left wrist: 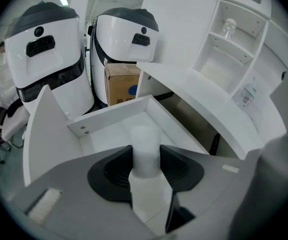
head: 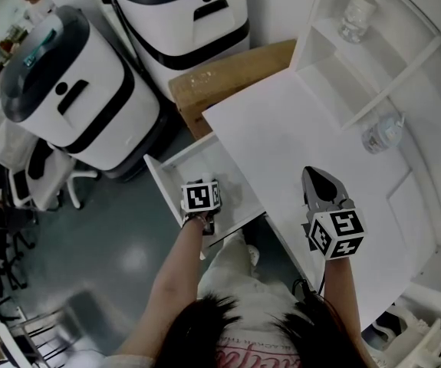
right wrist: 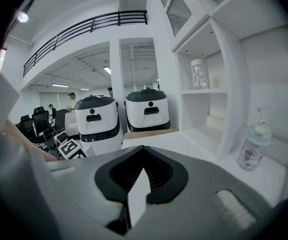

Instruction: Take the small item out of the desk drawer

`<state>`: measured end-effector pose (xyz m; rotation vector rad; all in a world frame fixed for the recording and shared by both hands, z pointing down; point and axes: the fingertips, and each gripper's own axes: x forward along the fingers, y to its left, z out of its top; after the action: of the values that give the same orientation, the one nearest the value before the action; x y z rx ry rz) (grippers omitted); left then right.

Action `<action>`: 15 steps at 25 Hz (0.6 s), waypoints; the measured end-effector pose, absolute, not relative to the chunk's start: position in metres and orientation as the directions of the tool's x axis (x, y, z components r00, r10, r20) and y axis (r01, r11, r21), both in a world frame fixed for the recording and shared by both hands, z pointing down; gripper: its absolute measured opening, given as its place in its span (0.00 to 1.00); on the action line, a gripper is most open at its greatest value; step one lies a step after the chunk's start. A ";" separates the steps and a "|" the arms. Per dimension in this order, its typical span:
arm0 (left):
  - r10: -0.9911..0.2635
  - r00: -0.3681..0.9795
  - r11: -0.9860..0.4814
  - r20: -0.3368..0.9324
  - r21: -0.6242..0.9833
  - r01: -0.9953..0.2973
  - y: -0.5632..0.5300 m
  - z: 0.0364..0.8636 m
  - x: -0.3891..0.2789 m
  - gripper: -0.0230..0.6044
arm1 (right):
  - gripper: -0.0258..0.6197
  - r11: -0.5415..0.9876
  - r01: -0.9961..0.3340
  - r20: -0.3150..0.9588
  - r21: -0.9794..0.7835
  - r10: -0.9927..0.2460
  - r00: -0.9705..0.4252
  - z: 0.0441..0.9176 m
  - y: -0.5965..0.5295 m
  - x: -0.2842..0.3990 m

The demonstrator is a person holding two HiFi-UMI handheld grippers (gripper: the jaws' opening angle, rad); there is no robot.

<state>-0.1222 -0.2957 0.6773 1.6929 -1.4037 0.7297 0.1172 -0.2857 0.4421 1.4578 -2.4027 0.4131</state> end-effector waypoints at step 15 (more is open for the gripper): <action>-0.609 0.202 -0.081 0.767 0.194 -0.978 -0.289 0.627 -0.125 0.33 | 0.04 0.468 -0.882 0.316 -0.062 -0.829 -0.462 0.402 -0.270 0.114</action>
<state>-0.1251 -0.2890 0.6266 1.7771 -1.4877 0.6669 0.1141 -0.2700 0.4020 1.4717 -2.4758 0.3176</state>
